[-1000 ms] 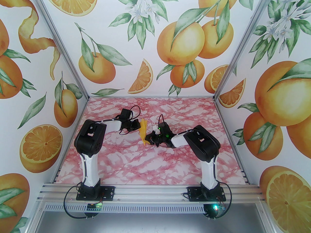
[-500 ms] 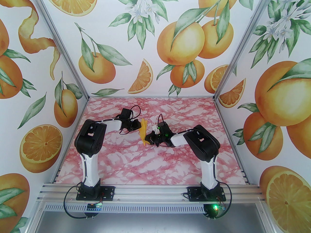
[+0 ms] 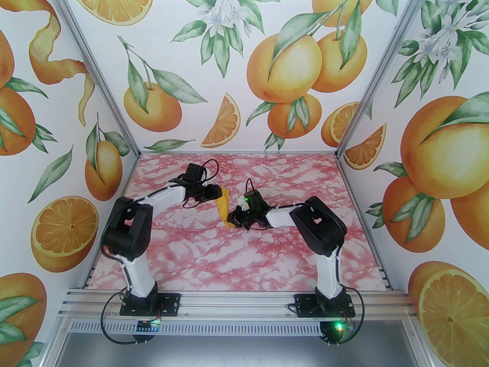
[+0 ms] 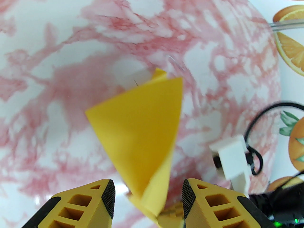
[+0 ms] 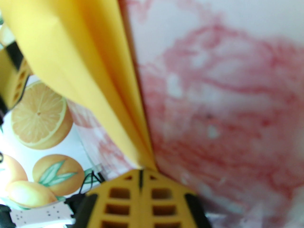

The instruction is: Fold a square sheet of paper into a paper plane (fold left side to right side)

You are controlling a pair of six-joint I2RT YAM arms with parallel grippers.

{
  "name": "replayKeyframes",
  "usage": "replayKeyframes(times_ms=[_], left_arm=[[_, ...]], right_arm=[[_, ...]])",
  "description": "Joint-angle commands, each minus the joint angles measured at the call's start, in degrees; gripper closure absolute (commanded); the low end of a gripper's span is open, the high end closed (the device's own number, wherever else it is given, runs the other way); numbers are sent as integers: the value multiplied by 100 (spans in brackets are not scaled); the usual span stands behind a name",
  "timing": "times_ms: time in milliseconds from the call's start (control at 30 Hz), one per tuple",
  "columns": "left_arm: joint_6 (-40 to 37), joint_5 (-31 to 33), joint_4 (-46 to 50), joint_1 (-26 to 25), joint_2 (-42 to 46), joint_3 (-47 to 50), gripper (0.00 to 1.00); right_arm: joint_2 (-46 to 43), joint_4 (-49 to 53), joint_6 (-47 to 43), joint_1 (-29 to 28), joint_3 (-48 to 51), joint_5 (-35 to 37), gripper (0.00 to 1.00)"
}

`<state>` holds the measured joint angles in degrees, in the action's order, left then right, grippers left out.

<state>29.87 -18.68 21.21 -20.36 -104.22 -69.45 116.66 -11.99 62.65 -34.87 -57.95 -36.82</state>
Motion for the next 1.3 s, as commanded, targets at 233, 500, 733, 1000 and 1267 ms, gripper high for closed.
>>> replayKeyframes(times_ms=[233,500,733,1000,1267], left_arm=[[222,-500,-424,-355,-82,365,85],[34,-249,-490,-299,-765,37,85],[-53,-173,-513,-207,-996,-181,85],[-187,-132,-374,-126,-1251,-399,85],[-227,-36,-280,-135,-1487,-368,86]], right_arm=[[122,707,-87,-12,34,430,100],[111,690,-87,-26,74,417,100],[144,685,-87,-43,69,386,100],[181,681,-87,-52,66,377,100],[-5,774,-301,-36,-129,285,100]])
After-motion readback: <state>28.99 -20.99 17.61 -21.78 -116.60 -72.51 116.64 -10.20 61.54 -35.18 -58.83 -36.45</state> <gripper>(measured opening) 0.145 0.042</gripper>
